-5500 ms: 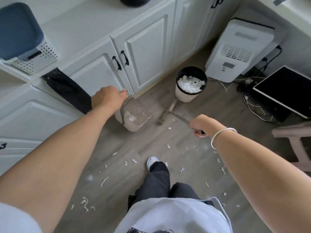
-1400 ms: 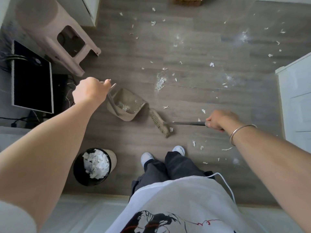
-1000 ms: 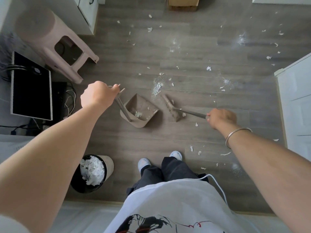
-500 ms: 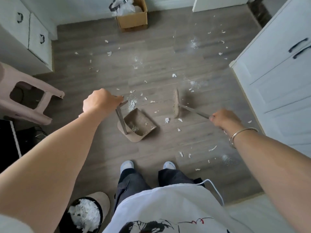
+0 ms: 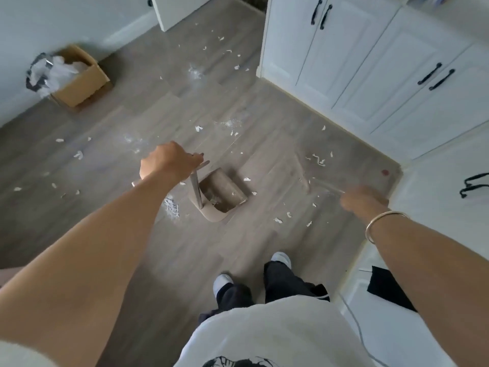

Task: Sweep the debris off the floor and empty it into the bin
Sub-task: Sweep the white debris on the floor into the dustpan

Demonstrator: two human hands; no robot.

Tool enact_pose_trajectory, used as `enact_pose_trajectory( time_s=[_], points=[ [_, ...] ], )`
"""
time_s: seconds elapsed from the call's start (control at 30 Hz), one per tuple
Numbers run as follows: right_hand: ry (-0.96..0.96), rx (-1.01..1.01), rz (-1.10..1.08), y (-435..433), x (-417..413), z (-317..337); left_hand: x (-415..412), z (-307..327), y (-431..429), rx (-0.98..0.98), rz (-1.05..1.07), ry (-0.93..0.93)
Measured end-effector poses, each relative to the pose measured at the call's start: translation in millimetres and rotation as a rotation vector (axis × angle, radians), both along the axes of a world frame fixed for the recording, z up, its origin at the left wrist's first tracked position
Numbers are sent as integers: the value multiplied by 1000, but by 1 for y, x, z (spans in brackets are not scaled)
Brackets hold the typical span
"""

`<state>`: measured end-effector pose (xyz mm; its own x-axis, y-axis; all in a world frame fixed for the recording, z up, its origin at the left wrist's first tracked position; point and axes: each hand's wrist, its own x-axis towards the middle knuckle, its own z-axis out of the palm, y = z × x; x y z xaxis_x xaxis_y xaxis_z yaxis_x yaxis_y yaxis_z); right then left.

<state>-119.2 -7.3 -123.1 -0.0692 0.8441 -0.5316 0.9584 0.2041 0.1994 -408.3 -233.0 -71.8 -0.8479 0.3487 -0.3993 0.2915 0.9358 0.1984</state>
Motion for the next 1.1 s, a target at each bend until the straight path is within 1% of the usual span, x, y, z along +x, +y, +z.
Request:
enact_pose_trajectory(
  time_s=[0.1, 0.23, 0.4, 0.7, 0.8, 0.87, 0.97, 1.1],
  points=[
    [-13, 66, -116, -7, 35, -5, 7, -2, 18, 2, -68, 29],
    [-56, 23, -213, -6, 68, -7, 24, -5, 44, 20, -133, 25],
    [24, -18, -345, 4, 109, -15, 52, -7, 78, 23, -195, 47],
    [90, -41, -409, 51, 159, -43, 92, -22, 129, 22, -195, 89],
    [100, -38, -426, 73, 163, -48, 103, -28, 146, -9, -227, 105],
    [102, -21, -406, 103, 168, -56, 112, -36, 169, -35, -247, 138],
    [139, -36, -421, 118, 166, -66, 114, -38, 175, -62, -269, 157],
    [178, -88, -412, 129, 166, -80, 116, -46, 187, -58, -245, 152]
  ],
)
